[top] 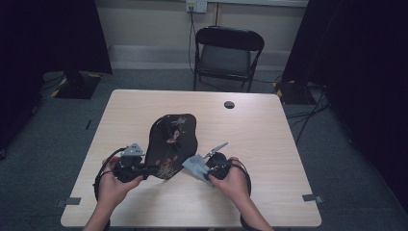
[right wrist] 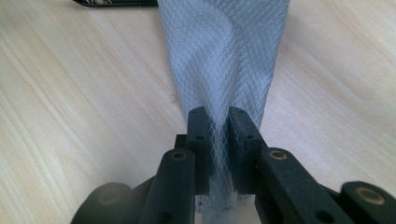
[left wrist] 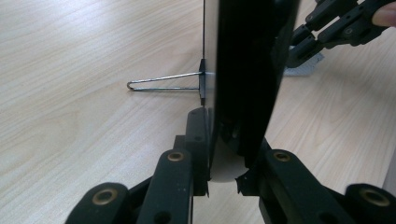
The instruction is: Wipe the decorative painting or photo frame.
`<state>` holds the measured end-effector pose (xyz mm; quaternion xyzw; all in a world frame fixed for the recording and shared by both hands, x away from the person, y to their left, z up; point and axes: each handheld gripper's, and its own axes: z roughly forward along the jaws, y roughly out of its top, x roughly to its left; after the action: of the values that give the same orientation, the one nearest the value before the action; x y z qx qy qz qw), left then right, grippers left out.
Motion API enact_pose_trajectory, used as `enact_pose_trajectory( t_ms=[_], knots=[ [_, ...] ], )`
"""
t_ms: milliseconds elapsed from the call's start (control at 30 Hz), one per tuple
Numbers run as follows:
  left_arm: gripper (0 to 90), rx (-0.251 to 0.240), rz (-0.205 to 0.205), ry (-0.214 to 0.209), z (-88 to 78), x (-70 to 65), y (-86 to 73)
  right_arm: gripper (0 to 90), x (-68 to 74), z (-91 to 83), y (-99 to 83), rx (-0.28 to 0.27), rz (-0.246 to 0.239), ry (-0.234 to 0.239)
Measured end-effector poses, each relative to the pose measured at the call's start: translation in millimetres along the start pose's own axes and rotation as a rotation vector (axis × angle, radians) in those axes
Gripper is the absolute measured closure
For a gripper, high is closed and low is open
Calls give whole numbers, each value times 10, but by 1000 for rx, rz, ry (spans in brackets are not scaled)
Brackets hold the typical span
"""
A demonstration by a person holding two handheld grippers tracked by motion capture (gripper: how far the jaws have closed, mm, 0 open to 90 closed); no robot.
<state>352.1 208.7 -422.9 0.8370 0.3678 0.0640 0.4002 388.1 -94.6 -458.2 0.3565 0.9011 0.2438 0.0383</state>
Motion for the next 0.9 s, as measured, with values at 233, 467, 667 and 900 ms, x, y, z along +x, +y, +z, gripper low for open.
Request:
enact_pose_trajectory(
  t_ms=[233, 467, 667, 900],
  knots=[
    [786, -1, 2, 1, -1, 4, 0, 808, -21, -181, 32, -33, -3, -10],
    [786, -1, 1, 0, -1, 6, -1, 807, -41, -418, 128, -68, -16, -23],
    [786, 0, 2, 1, -1, 5, 0, 808, -20, -620, 239, -84, -45, -33],
    [786, 1, 1, 1, -1, 5, 0, 811, 23, -989, 431, -124, -79, -52]
  ],
)
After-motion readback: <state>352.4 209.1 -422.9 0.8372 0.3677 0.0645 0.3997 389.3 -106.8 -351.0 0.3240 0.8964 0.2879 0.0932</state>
